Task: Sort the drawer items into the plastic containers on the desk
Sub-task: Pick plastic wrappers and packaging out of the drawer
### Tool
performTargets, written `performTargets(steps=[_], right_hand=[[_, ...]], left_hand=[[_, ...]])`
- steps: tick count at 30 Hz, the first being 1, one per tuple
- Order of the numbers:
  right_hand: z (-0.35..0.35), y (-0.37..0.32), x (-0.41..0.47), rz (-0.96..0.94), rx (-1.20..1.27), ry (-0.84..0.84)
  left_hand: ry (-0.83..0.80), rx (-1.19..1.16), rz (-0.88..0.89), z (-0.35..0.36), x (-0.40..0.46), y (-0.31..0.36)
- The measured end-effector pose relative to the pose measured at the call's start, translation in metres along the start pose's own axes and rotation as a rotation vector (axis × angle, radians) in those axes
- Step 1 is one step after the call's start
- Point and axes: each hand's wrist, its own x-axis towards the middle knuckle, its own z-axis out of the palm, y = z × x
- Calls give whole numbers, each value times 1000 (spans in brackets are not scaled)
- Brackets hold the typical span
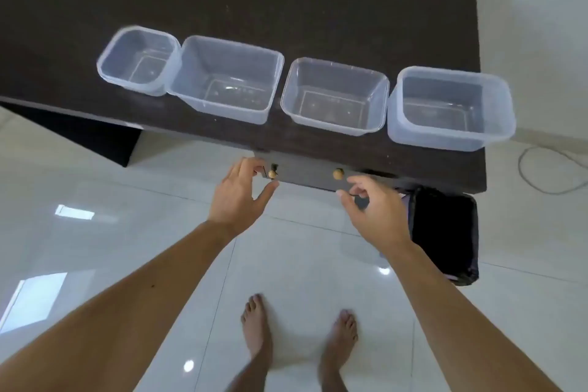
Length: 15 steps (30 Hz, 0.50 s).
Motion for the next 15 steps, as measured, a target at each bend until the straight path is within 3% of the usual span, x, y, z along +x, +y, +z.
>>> performTargets(steps=[6, 15], right_hand=[[57, 11, 9, 112, 53, 175], [85, 14, 19, 189, 134, 348]], left_hand=[[19, -68, -79, 41, 11, -43], [63, -294, -190, 60, 29, -64]])
